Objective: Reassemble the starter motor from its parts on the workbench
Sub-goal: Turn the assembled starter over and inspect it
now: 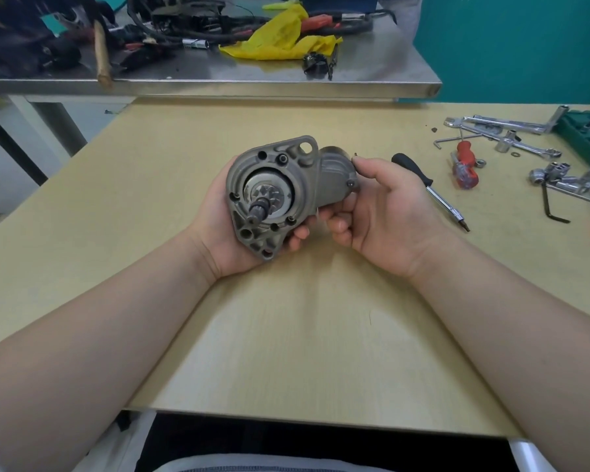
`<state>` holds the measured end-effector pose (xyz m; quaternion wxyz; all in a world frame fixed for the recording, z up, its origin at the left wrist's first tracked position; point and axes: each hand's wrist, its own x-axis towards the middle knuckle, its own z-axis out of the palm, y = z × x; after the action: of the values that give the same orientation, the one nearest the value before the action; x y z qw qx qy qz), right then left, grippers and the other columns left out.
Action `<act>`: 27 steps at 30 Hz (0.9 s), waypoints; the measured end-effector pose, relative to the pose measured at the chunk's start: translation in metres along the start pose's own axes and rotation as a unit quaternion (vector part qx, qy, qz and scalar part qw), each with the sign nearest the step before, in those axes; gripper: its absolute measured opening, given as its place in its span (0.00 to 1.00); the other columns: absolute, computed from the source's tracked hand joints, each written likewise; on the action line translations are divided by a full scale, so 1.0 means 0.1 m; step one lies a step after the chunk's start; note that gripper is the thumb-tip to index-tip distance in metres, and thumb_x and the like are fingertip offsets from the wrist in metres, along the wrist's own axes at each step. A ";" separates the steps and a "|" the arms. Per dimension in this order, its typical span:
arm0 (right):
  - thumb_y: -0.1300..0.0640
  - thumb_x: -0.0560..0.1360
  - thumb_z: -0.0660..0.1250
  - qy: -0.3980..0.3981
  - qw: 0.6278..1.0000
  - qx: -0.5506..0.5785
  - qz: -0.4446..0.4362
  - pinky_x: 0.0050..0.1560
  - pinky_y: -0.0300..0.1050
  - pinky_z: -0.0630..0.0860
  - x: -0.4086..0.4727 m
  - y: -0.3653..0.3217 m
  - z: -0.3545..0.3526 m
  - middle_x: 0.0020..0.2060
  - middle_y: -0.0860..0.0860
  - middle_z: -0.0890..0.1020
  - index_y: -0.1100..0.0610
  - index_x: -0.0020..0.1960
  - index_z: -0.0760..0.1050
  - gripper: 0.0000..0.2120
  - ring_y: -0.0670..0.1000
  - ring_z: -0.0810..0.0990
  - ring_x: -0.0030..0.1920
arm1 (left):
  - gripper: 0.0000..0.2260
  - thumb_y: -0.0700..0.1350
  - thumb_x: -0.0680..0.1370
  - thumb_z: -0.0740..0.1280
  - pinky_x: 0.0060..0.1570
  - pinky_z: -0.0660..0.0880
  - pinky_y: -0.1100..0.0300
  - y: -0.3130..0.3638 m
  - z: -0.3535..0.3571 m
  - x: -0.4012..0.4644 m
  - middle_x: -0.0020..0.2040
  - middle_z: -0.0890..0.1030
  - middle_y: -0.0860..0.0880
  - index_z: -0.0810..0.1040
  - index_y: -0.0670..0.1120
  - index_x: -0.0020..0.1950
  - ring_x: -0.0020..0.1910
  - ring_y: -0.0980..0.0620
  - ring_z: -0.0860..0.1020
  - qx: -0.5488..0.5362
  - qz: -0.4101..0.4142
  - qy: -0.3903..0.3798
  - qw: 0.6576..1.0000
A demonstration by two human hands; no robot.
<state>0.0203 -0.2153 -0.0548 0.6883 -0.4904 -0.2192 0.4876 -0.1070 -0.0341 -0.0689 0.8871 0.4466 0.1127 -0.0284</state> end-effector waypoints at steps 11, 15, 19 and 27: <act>0.45 0.83 0.61 -0.030 0.999 -0.004 -0.045 0.37 0.42 0.75 -0.04 0.02 0.04 0.39 0.55 0.82 0.55 0.54 0.83 0.17 0.51 0.77 0.35 | 0.31 0.61 0.83 0.53 0.42 0.78 0.55 0.03 0.01 -0.03 0.43 0.85 0.39 0.88 0.41 0.48 0.38 0.42 0.83 -0.027 -0.015 0.014 0.999; 0.43 0.83 0.61 -0.013 0.998 -0.026 -0.047 0.37 0.44 0.73 -0.02 0.03 0.03 0.38 0.55 0.82 0.55 0.58 0.81 0.18 0.51 0.76 0.34 | 0.27 0.61 0.83 0.56 0.38 0.79 0.55 0.02 0.04 -0.03 0.45 0.85 0.41 0.87 0.43 0.51 0.40 0.42 0.83 -0.042 -0.002 0.030 0.999; 0.37 0.81 0.63 0.008 0.997 -0.054 -0.047 0.35 0.45 0.70 0.02 0.08 0.06 0.37 0.52 0.79 0.49 0.55 0.83 0.18 0.50 0.73 0.33 | 0.24 0.64 0.83 0.61 0.40 0.79 0.52 -0.02 0.09 -0.06 0.56 0.84 0.42 0.84 0.47 0.63 0.45 0.43 0.83 -0.038 0.024 0.003 0.999; 0.40 0.79 0.68 0.035 0.997 -0.040 -0.050 0.32 0.45 0.68 0.03 0.12 0.08 0.39 0.53 0.79 0.50 0.46 0.84 0.15 0.51 0.70 0.32 | 0.26 0.65 0.84 0.61 0.40 0.82 0.52 -0.09 0.15 -0.09 0.57 0.86 0.43 0.85 0.46 0.63 0.48 0.43 0.86 -0.018 0.071 -0.011 0.997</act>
<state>0.0099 -0.2087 -0.0626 0.6986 -0.5229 -0.2384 0.4263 -0.1144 -0.0518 -0.0649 0.8958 0.4375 0.0715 0.0323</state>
